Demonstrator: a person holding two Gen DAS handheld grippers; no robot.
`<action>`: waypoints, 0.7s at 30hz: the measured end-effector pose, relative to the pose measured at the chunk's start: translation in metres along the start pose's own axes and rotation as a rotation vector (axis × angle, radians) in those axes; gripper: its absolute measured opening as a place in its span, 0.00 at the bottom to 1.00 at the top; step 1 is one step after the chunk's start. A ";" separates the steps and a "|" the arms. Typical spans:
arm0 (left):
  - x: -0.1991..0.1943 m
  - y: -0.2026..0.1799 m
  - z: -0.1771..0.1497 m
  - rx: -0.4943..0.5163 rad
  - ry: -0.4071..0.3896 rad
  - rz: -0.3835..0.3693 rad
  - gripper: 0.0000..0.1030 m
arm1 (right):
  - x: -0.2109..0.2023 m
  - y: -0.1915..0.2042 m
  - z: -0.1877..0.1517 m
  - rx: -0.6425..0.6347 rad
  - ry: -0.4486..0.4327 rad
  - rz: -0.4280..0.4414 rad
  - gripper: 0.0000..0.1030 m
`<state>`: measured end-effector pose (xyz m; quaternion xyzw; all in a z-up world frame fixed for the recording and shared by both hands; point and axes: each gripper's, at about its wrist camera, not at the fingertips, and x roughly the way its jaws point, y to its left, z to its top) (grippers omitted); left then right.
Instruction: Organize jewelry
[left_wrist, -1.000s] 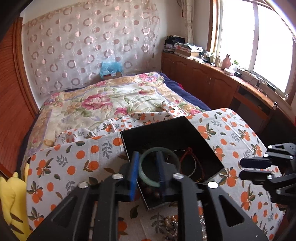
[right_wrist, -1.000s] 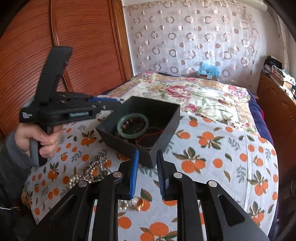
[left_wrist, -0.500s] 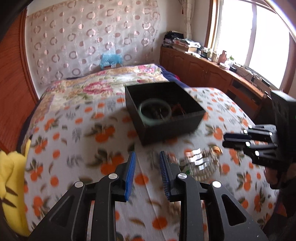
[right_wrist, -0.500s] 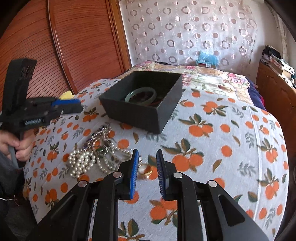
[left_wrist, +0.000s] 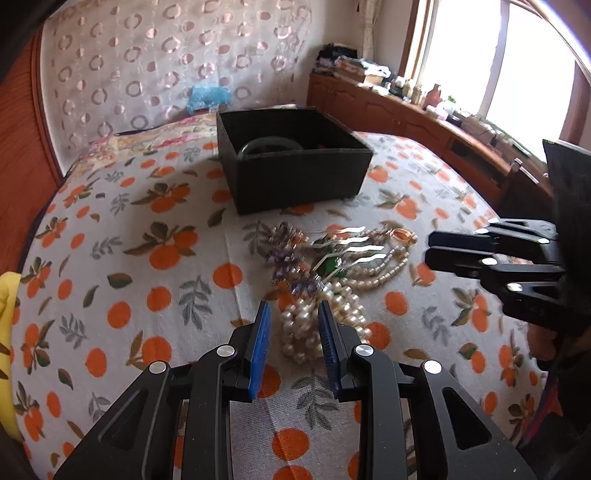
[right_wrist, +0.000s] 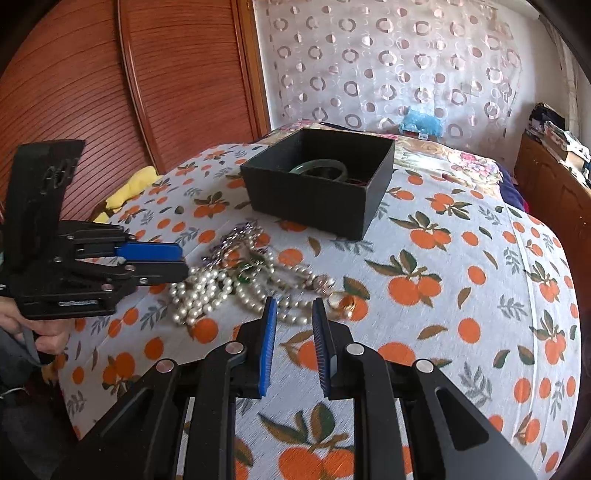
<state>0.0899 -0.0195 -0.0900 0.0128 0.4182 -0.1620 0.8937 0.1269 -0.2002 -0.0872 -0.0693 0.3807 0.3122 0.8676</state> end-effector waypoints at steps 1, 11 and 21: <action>0.001 0.000 -0.001 -0.004 0.002 -0.005 0.22 | 0.000 0.002 -0.001 -0.008 0.002 -0.002 0.21; -0.047 -0.011 -0.005 0.010 -0.112 0.006 0.06 | 0.018 0.013 0.000 -0.082 0.056 0.002 0.28; -0.097 -0.004 0.013 0.012 -0.227 0.013 0.06 | 0.040 0.018 0.015 -0.119 0.115 0.053 0.32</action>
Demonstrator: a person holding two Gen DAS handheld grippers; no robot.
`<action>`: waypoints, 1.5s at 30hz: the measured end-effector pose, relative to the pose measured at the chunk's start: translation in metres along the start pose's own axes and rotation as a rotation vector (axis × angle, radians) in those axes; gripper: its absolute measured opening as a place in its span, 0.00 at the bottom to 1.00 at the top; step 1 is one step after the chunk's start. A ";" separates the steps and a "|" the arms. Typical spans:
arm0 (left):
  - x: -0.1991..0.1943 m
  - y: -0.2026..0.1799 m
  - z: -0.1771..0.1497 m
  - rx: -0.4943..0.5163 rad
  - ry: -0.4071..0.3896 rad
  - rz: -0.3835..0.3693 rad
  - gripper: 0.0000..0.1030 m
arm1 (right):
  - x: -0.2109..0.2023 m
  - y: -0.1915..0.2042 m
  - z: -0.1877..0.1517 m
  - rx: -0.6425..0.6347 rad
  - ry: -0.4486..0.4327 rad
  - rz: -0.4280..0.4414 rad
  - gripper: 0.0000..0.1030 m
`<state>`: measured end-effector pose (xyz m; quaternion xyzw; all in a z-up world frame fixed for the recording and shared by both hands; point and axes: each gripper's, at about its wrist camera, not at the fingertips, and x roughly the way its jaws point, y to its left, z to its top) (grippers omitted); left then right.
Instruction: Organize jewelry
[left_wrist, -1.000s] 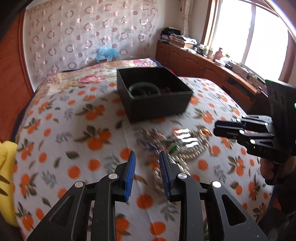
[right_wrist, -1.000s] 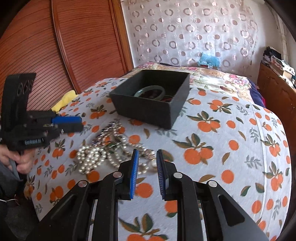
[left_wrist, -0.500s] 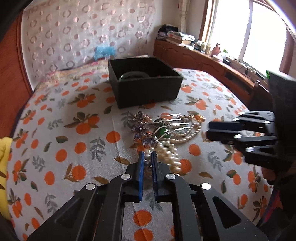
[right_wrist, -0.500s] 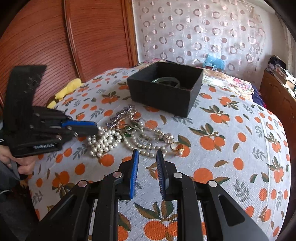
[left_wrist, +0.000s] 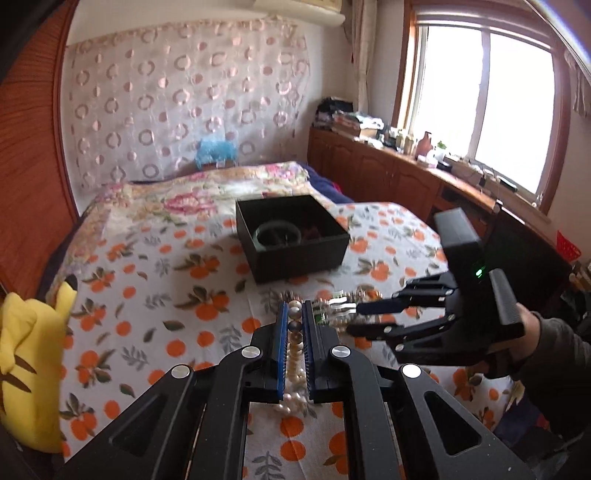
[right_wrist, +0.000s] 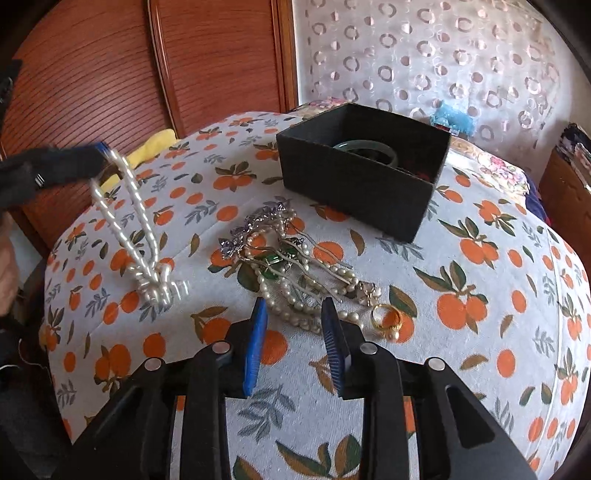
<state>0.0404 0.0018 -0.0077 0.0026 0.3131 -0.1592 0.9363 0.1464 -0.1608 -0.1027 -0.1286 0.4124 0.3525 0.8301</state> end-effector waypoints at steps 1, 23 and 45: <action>-0.002 0.001 0.003 0.000 -0.008 0.004 0.06 | 0.001 0.000 0.002 -0.005 0.007 -0.001 0.32; -0.010 0.011 0.016 -0.007 -0.046 0.028 0.07 | -0.001 0.008 -0.004 -0.116 0.134 -0.001 0.11; -0.023 0.013 0.053 -0.018 -0.129 0.044 0.06 | -0.123 0.019 0.021 -0.090 -0.123 -0.002 0.06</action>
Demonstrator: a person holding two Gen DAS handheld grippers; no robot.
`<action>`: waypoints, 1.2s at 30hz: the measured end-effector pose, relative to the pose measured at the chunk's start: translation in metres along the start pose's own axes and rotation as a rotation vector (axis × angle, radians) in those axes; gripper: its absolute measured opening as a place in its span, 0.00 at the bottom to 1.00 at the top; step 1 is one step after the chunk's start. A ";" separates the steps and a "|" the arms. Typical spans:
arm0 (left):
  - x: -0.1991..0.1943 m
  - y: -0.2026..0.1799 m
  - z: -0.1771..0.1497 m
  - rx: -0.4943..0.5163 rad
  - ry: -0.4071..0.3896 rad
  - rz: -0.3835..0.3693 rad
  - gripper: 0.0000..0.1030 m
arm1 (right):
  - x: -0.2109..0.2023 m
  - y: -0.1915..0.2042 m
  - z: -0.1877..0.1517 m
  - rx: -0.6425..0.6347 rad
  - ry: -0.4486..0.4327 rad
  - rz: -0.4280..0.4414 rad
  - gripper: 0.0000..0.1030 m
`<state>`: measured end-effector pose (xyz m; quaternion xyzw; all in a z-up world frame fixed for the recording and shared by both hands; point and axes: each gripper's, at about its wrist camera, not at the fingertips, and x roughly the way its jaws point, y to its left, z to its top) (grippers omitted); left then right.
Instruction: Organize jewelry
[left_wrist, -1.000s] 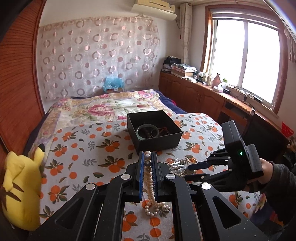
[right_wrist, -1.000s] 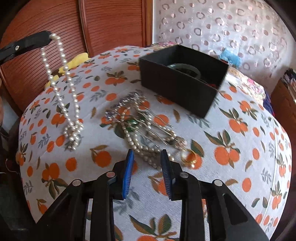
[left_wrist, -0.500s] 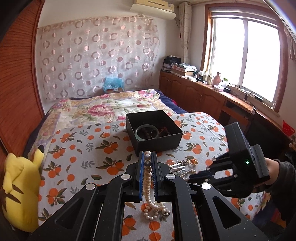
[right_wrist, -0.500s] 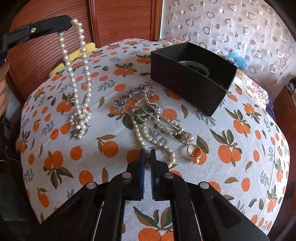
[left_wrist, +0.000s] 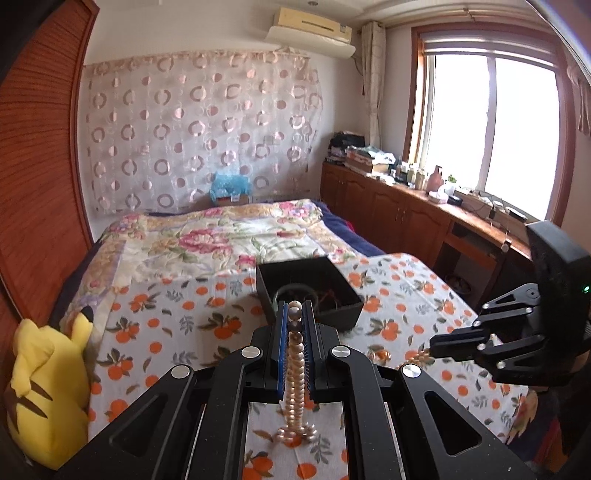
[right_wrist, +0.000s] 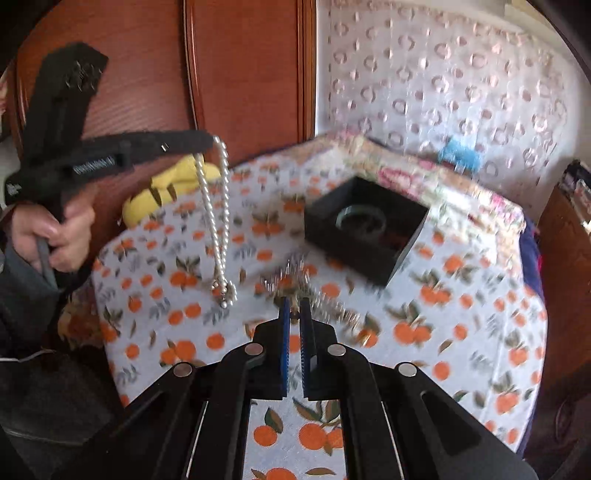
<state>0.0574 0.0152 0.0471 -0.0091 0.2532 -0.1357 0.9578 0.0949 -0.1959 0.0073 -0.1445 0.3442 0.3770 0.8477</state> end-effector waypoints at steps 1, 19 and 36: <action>-0.002 -0.001 0.004 0.002 -0.010 -0.001 0.07 | -0.005 -0.001 0.004 0.000 -0.013 -0.005 0.06; 0.010 -0.001 0.030 -0.003 -0.056 -0.014 0.06 | -0.047 -0.018 0.091 -0.022 -0.211 -0.103 0.06; 0.025 0.005 0.045 -0.002 -0.066 -0.028 0.07 | -0.073 -0.034 0.123 -0.016 -0.296 -0.130 0.06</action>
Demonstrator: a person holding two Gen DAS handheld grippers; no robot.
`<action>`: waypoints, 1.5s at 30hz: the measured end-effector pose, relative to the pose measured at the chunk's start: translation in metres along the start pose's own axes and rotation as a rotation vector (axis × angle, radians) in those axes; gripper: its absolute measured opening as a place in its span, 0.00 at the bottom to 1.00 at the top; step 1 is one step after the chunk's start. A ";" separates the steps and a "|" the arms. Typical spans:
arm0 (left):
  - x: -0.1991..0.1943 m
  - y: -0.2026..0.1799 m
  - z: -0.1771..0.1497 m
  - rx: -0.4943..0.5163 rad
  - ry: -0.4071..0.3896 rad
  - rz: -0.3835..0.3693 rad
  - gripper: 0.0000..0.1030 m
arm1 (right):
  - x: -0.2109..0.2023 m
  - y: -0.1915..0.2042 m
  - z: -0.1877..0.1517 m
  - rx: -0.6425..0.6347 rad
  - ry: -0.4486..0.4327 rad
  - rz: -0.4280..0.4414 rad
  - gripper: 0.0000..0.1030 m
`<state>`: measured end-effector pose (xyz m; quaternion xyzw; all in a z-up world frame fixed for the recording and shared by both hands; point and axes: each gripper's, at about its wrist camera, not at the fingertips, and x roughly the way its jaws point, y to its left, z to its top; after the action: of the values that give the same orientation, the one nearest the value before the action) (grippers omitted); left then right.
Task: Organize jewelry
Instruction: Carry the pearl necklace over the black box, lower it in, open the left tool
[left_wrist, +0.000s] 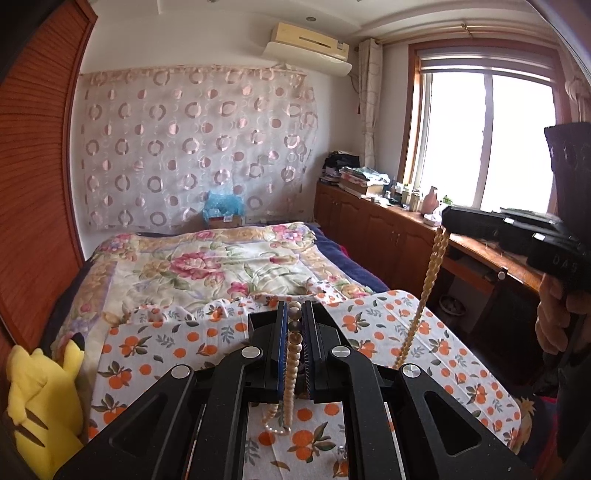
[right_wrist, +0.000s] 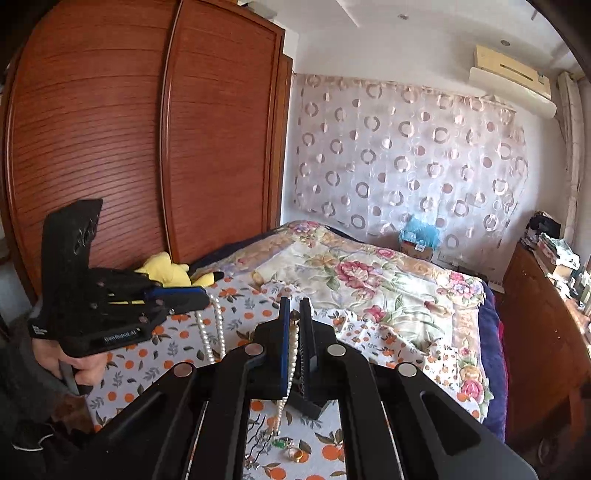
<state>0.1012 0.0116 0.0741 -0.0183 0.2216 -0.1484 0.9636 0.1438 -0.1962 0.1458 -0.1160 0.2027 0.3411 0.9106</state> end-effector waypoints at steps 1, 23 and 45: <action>0.001 0.001 0.002 0.001 -0.004 0.000 0.07 | -0.003 0.001 0.004 -0.005 -0.009 0.002 0.06; 0.014 -0.015 0.065 0.045 -0.068 -0.027 0.06 | 0.013 -0.022 0.025 0.019 -0.002 0.005 0.06; 0.122 0.010 0.000 0.001 0.244 -0.024 0.23 | 0.153 -0.071 -0.036 0.155 0.200 0.075 0.07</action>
<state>0.2085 -0.0150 0.0218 -0.0024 0.3371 -0.1613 0.9275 0.2853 -0.1732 0.0499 -0.0712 0.3223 0.3451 0.8786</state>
